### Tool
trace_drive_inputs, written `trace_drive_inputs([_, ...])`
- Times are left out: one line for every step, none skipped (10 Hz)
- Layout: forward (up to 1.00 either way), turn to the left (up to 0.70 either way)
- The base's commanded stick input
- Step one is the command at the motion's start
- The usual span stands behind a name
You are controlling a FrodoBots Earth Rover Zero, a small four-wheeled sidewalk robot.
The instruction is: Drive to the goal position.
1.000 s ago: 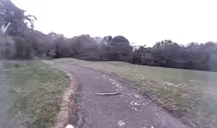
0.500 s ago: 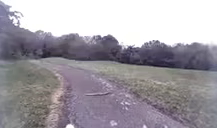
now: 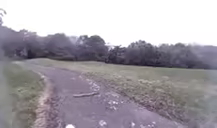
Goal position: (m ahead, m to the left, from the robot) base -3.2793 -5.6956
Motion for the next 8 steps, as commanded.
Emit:
trace_drive_inputs([0.0, -0.85])
trace_drive_inputs([0.0, -0.85])
trace_drive_inputs([0.0, -0.85])
trace_drive_inputs([0.0, -0.85])
trace_drive_inputs([0.0, -0.85])
trace_drive_inputs([0.0, -0.85])
trace_drive_inputs([0.0, -0.85])
trace_drive_inputs([0.0, -0.85])
